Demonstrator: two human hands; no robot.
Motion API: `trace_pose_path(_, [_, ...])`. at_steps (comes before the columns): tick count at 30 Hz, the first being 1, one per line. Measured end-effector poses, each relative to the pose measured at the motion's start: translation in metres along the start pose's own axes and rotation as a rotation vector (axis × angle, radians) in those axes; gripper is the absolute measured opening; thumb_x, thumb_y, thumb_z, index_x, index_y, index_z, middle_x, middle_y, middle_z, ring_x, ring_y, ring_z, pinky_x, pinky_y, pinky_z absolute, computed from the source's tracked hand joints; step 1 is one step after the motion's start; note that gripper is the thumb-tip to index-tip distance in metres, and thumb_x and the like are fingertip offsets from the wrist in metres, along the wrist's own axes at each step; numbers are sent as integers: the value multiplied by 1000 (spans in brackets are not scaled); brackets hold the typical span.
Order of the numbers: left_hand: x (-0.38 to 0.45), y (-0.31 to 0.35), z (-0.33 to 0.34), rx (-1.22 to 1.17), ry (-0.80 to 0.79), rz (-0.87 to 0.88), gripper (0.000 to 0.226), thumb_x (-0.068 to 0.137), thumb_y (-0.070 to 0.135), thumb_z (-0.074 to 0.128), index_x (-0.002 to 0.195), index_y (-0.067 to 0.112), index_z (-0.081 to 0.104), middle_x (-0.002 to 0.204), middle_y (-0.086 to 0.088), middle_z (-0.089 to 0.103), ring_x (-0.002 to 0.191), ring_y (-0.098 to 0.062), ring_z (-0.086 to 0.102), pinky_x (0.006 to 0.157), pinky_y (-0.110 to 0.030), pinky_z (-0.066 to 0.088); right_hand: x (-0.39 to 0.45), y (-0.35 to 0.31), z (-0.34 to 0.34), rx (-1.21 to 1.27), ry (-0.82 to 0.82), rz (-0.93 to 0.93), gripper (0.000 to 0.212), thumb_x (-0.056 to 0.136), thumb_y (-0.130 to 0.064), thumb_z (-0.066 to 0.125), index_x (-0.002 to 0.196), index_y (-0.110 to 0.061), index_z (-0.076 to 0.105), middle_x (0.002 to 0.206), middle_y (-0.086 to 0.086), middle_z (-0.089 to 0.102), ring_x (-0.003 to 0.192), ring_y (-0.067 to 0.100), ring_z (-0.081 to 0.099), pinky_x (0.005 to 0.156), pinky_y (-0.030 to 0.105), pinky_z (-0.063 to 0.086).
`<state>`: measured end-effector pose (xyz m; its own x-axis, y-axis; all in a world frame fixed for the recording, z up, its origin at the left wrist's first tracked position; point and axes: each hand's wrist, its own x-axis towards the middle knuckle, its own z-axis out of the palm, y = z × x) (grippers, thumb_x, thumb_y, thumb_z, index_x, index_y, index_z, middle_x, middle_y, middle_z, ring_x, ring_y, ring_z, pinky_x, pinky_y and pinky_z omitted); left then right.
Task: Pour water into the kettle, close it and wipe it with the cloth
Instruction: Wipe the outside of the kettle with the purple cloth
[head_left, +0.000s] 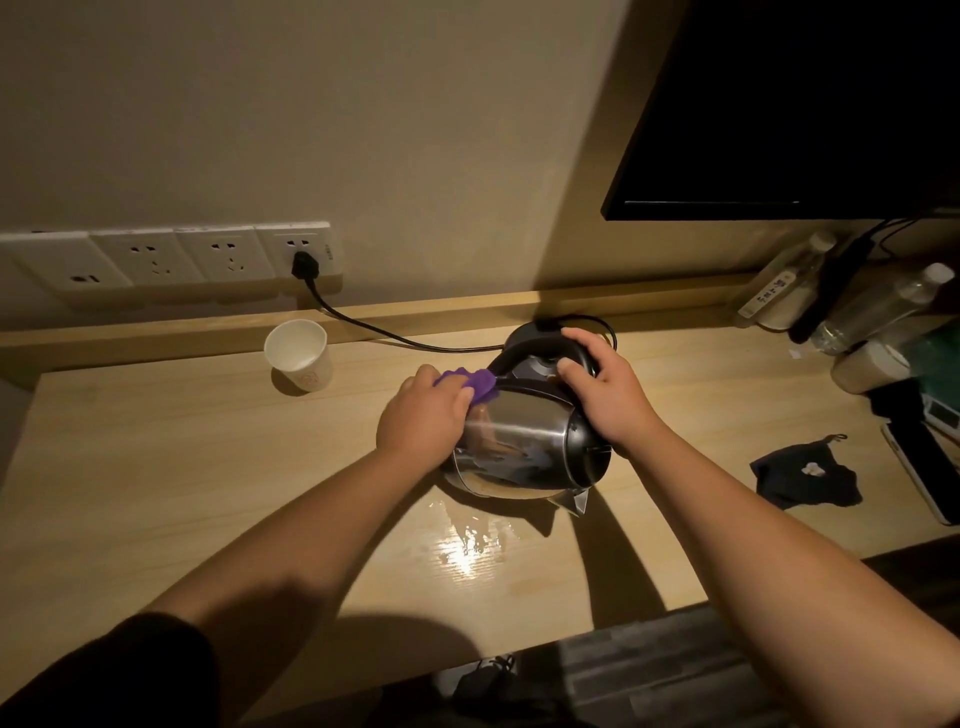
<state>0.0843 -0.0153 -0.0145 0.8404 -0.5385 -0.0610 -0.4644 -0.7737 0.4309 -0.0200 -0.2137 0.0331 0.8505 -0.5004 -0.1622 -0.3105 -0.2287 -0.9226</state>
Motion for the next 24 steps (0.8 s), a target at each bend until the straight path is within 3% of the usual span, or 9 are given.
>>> trace_pose_path(3, [1,3,-4,-7,-5,-5,35,102,37,33,125,22,54,115,-4,51,98,-18,48,78,-34,46,1,-3,1,-28,17,4,38,96,-23,59,132,-36,53,111,-16,60,91,5,66,70,19,55])
trace_pose_path(5, [-10,14,-4,-56,51,44,35,101,37,33,126,23,54,117,-3,50,99,-16,46,79,-32,45,1,-2,-1,-25,35,12,38,96,-21,58,132,-35,54,110,-14,60,90,5,66,71,19,55])
trace_pose_path(10, [-60,63,7,-83,196,367,37,94,45,32,124,30,49,110,0,51,95,-15,47,71,-28,43,3,-3,1,-34,61,25,37,98,-20,56,134,-28,54,115,-4,61,101,11,62,79,26,56])
trace_pose_path(13, [-71,58,19,-39,221,508,37,96,43,35,127,27,47,110,-3,53,94,-17,50,70,-28,46,2,-3,2,-36,65,45,37,99,-22,54,135,-29,51,119,-1,59,102,12,62,77,26,56])
trace_pose_path(19, [-40,-1,21,-42,157,77,38,98,38,37,131,25,47,117,-4,55,98,-14,49,71,-25,45,1,-1,1,32,108,127,41,96,-20,56,135,-32,51,116,3,62,97,19,66,81,36,58])
trace_pose_path(24, [-37,-3,16,-61,168,20,39,99,38,38,135,24,45,123,-5,51,103,-16,50,75,-25,45,5,-7,6,-2,128,156,41,96,-21,55,135,-30,51,120,6,63,102,24,64,90,45,55])
